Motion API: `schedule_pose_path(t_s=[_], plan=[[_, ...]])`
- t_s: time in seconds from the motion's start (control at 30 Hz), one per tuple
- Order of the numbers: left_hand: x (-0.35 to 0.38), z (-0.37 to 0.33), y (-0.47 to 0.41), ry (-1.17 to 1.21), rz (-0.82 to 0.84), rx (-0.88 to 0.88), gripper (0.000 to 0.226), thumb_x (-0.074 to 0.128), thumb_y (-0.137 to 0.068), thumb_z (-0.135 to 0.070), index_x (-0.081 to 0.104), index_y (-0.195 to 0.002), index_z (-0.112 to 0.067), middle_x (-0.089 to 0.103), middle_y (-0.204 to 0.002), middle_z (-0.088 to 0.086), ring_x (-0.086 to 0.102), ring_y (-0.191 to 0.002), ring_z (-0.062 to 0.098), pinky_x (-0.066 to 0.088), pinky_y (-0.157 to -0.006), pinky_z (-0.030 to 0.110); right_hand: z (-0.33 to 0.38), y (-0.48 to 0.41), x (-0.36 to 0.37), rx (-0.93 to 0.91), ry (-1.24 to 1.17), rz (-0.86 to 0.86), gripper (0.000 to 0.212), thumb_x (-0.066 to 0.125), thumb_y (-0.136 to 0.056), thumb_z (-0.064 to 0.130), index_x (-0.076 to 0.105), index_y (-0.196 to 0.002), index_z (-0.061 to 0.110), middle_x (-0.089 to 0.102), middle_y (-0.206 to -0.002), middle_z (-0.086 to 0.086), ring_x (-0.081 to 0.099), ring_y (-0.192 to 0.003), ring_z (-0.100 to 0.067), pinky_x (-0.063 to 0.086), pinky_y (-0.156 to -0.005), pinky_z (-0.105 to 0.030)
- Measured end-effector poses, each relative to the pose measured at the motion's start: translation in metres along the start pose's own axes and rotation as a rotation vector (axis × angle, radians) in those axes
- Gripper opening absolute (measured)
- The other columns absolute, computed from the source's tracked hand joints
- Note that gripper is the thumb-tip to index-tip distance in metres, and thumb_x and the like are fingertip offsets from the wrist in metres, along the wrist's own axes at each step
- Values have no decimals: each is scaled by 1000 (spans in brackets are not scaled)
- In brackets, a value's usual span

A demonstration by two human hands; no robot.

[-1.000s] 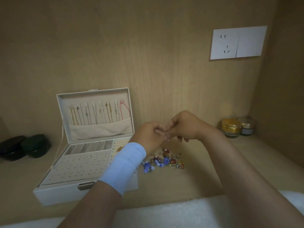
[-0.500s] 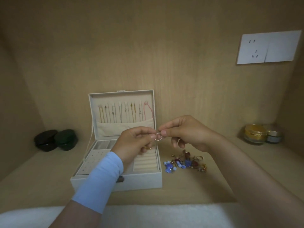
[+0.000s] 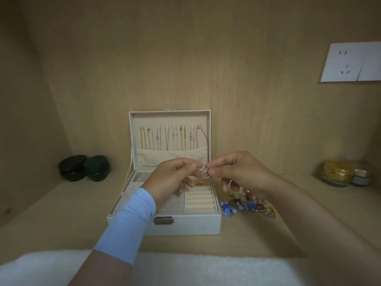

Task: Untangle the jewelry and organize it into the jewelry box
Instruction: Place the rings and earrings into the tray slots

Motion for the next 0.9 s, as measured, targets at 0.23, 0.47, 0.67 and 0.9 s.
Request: schedule_pose_path(t_s=[0.23, 0.47, 0.67, 0.9], plan=[[-2, -4, 4, -30, -37, 88, 20, 76, -81, -7, 75, -100, -11, 76, -87, 6, 71, -70, 10, 56, -68, 18, 1, -1, 2, -24, -29, -26, 14, 74, -87, 14, 76, -101, 16, 77, -87, -7, 59, -50, -15, 38, -39, -22], [-6, -5, 4, -68, -53, 80, 17, 71, -86, -9, 76, -102, -13, 72, -71, -11, 58, -56, -5, 44, -55, 9, 24, 6, 4, -205, 197, -58, 24, 74, -84, -3, 76, -100, 15, 75, -83, 11, 57, -49, -9, 41, -47, -12], [-9, -2, 2, -125, -79, 50, 10, 77, -82, -17, 78, -92, -16, 71, -68, -13, 59, -57, -5, 44, -56, 9, 22, 7, 11, -247, 347, -87, 4, 80, -83, 14, 80, -86, 17, 66, -56, 19, 52, -43, -1, 39, -49, -11], [-9, 3, 2, -84, -133, 2, 3, 78, -81, -22, 79, -84, -20, 74, -74, 10, 61, -63, 15, 45, -54, 28, 4, 1, 15, -99, 140, -70, 17, 87, -75, 16, 79, -88, 10, 73, -65, 3, 58, -48, -3, 42, -48, -12]])
Point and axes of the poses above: each hand's wrist, its own y-axis away from the middle knuckle, its own x-axis out of the palm, z = x × y, the point moved 9 cm from there along -y, towards the middle knuckle
